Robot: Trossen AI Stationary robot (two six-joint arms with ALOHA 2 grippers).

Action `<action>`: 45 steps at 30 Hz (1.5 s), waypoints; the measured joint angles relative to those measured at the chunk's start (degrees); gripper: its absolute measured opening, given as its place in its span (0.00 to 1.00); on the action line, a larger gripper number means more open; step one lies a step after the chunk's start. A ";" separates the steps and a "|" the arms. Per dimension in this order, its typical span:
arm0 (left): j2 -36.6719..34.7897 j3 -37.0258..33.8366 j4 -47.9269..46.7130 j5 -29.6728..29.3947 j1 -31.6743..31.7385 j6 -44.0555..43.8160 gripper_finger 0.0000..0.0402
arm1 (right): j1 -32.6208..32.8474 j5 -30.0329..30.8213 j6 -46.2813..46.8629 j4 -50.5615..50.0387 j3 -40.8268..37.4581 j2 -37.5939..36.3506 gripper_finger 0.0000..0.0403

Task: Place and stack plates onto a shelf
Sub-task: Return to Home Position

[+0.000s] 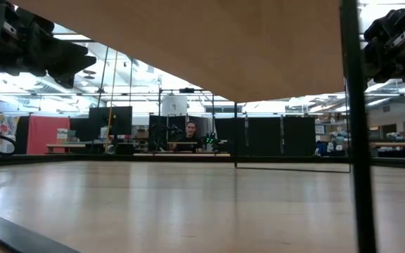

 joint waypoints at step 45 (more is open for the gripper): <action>0.07 -0.07 -0.76 0.79 0.00 -3.04 0.39 | 0.02 -0.02 0.00 -0.02 0.00 0.00 0.05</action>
